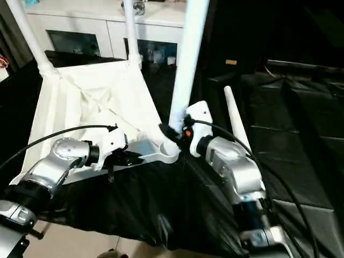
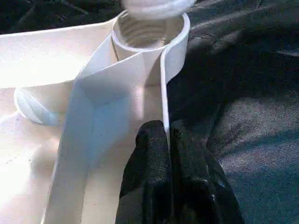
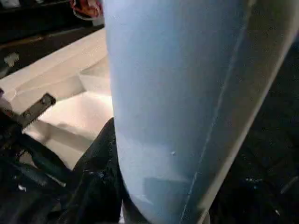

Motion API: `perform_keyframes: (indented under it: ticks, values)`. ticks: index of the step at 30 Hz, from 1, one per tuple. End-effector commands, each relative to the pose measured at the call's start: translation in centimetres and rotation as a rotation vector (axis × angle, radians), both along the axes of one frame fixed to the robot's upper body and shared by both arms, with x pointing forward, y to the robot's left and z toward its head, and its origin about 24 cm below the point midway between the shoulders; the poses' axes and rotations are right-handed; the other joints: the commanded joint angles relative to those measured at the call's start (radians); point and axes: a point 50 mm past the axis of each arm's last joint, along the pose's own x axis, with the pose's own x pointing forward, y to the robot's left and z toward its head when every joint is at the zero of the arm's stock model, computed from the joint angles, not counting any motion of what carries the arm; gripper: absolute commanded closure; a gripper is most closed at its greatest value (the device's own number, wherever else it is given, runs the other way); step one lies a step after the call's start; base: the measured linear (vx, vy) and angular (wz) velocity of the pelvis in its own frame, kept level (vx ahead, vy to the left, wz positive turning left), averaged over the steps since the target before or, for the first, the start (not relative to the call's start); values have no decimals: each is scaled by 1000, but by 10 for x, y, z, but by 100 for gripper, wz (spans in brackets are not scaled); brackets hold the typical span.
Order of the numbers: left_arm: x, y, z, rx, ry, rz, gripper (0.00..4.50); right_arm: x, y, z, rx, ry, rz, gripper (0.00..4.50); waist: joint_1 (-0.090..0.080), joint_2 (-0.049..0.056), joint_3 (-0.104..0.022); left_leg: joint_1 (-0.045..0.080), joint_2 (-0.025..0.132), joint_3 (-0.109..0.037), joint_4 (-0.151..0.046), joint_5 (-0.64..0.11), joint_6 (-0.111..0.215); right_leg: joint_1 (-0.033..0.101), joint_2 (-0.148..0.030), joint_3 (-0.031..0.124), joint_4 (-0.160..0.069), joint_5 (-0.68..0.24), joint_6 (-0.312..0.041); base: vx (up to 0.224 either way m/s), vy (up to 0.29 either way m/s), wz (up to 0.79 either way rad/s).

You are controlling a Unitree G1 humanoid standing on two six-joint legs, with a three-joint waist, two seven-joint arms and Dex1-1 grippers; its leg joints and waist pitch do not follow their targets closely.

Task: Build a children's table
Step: Insert table leg to table base

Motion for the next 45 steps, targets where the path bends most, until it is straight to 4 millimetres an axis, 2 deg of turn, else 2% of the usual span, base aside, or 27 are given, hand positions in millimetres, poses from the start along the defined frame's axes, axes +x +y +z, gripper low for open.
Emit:
perform_keyframes:
  ticks: [1,4,5,6,9,12,14,18,24,30,31,36,40,42,45]
  values:
    - [-5,2,-5,-27,22,2,450,4,7,1,-25,-19,41,262,2,-9,-67,9,34,-10,-74,-268,-28,44,-75,48,-75,-287,-172,0,0,0]
    - [-5,0,-4,-49,23,7,450,6,8,0,-26,-16,47,262,4,-6,-67,11,35,-9,-74,-261,-23,44,-76,49,-77,-305,-164,0,0,0]
    - [-6,0,-4,-63,25,6,450,7,9,-1,-28,-14,50,262,3,-14,-66,9,35,-8,-75,-258,-21,44,-75,49,-79,-307,-162,0,0,0]
    - [-7,-1,-4,-72,31,4,450,7,10,-2,-30,-12,56,262,4,-12,-66,9,35,-9,-75,-255,-20,44,-76,49,-76,-307,-163,0,0,0]
    - [-9,-2,-4,-101,40,2,450,10,13,-4,-30,-8,72,262,2,-15,-65,11,36,-8,-76,-263,-21,41,-75,49,-79,-329,-162,0,0,0]
    - [-10,-1,-5,-97,34,13,450,12,15,-6,-30,0,89,262,0,-16,-65,8,37,-9,-78,-262,-19,43,-75,48,-76,-319,-160,0,0,0]
    - [-11,1,-7,-84,37,14,450,12,15,-8,-35,5,89,262,-2,-19,-63,9,36,-8,-77,-266,-17,42,-76,50,-79,-333,-155,0,0,0]
    - [-12,2,-8,-82,43,20,450,13,15,-12,-29,25,98,262,-5,-18,-62,11,36,-9,-77,-278,-17,40,-77,49,-85,-388,-140,0,0,0]
    - [-12,3,-10,-71,40,40,450,11,3,-22,49,65,35,262,-9,-19,-62,11,36,-9,-79,-284,-14,39,-76,49,-86,-390,-141,0,0,0]
    - [-12,2,-11,-67,33,52,450,5,-11,-36,146,96,-33,262,-4,-18,-64,12,38,-9,-79,-284,-11,39,-77,49,-87,-378,-146,0,0,0]
    - [-11,2,-11,-66,31,56,450,2,-14,-40,160,98,-42,262,-1,-16,-64,12,38,-9,-79,-284,-9,38,-76,50,-85,-365,-150,0,0,0]
    - [-8,1,-10,-55,8,79,450,-8,-18,-50,174,79,-56,262,4,-16,-65,12,38,-8,-79,-278,-5,39,-76,49,-85,-346,-156,0,0,0]
    - [-5,0,-9,-51,-8,92,450,-18,-16,-56,59,5,-40,262,9,-18,-63,14,38,-7,-81,-288,-6,36,-77,50,-90,-375,-144,0,0,0]
    - [-5,0,-9,-51,-8,92,450,-19,-15,-55,53,0,-39,262,9,-19,-60,12,36,-9,-84,-305,-8,37,-76,49,-94,-422,-124,0,0,0]
    - [-4,-1,-9,-47,-12,93,450,-20,-12,-54,27,-17,-30,262,7,-19,-57,16,35,-12,-86,-346,-11,33,-78,47,-105,-512,-97,0,0,0]
